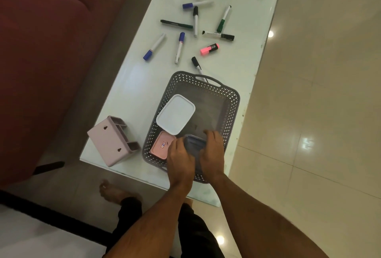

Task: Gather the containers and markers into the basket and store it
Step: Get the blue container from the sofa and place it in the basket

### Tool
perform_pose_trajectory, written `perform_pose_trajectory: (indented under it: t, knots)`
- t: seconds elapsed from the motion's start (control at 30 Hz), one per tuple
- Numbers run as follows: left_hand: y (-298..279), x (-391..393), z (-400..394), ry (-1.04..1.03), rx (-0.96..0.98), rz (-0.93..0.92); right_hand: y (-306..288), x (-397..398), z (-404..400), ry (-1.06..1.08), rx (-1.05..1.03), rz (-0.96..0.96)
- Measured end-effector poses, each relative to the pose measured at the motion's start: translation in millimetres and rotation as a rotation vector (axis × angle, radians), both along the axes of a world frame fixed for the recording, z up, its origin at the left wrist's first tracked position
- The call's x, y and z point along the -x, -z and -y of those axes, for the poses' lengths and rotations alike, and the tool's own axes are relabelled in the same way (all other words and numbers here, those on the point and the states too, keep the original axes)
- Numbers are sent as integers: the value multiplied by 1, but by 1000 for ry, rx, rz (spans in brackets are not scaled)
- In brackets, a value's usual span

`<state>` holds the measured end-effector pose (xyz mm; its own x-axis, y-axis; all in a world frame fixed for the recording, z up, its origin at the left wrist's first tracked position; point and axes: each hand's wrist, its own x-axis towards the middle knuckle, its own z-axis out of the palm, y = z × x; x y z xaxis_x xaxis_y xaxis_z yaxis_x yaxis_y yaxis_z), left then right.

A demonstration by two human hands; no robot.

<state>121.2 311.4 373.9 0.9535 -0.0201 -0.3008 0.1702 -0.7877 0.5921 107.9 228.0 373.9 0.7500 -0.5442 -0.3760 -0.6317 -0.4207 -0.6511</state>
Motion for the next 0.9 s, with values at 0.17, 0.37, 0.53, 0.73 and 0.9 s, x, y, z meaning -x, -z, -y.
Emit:
perform_pose_trajectory:
  t: [0.17, 0.37, 0.53, 0.73, 0.9]
  knots:
    - [-7, -13, -14, -1, 11, 76, -13, -28, 1, -33, 86, 109]
    - [-4, -39, -35, 38, -36, 241, -8, -74, -8, -2, 47, 73]
    - [17, -52, -38, 326, -253, 247, 12, -98, -16, 45, -66, 14]
    - [33, -52, -38, 451, -343, 185, 23, -117, -18, 51, -62, 23]
    - [33, -53, -44, 342, -287, 188, 25, -124, -30, -21, -30, -11]
